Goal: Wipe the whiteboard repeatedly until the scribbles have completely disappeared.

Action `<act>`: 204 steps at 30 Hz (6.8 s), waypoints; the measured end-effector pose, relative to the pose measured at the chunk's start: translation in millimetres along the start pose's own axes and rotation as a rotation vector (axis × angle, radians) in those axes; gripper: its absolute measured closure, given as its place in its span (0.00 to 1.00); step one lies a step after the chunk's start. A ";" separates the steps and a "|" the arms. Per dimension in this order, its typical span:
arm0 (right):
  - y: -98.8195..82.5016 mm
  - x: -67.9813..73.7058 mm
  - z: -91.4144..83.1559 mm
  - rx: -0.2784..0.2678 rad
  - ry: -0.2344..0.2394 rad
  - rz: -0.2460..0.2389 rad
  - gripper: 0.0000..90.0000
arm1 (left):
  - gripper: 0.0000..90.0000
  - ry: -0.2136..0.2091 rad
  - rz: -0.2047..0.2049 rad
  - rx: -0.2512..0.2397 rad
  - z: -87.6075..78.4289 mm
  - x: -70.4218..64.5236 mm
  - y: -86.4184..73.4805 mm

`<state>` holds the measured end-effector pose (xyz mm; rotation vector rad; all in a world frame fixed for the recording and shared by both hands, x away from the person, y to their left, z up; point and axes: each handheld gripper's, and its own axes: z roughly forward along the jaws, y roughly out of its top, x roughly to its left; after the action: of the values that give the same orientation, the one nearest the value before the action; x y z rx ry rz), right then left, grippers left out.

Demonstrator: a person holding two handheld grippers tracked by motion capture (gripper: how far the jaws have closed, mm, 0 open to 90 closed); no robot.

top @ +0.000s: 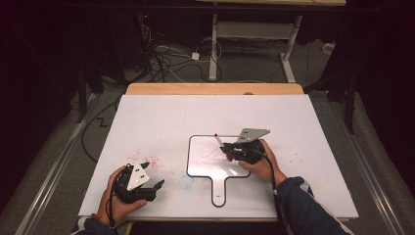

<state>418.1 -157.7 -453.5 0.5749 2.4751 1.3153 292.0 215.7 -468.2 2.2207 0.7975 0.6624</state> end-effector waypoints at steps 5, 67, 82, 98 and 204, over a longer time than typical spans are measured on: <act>-10.3 -10.7 -12.5 0.009 -0.026 0.017 0.91 | 0.25 0.005 0.011 -0.006 0.3 0.7 0.7; 4.0 -18.3 16.0 -0.004 -0.056 0.071 0.91 | 0.25 -0.010 -0.004 -0.007 0.4 -0.3 1.7; 12.0 -5.8 28.7 -0.016 -0.029 0.031 0.91 | 0.25 -0.024 0.002 -0.008 3.6 0.1 3.0; -5.4 -17.6 5.7 -0.020 -0.037 0.065 0.91 | 0.25 -0.024 0.003 -0.003 4.4 -1.7 4.9; 30.6 -7.8 62.3 0.014 -0.032 0.039 0.91 | 0.26 -0.041 0.000 -0.023 0.3 0.3 2.9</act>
<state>457.6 -100.8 -461.6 0.6458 2.4607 1.2937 293.4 214.0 -466.2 2.2063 0.7656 0.6206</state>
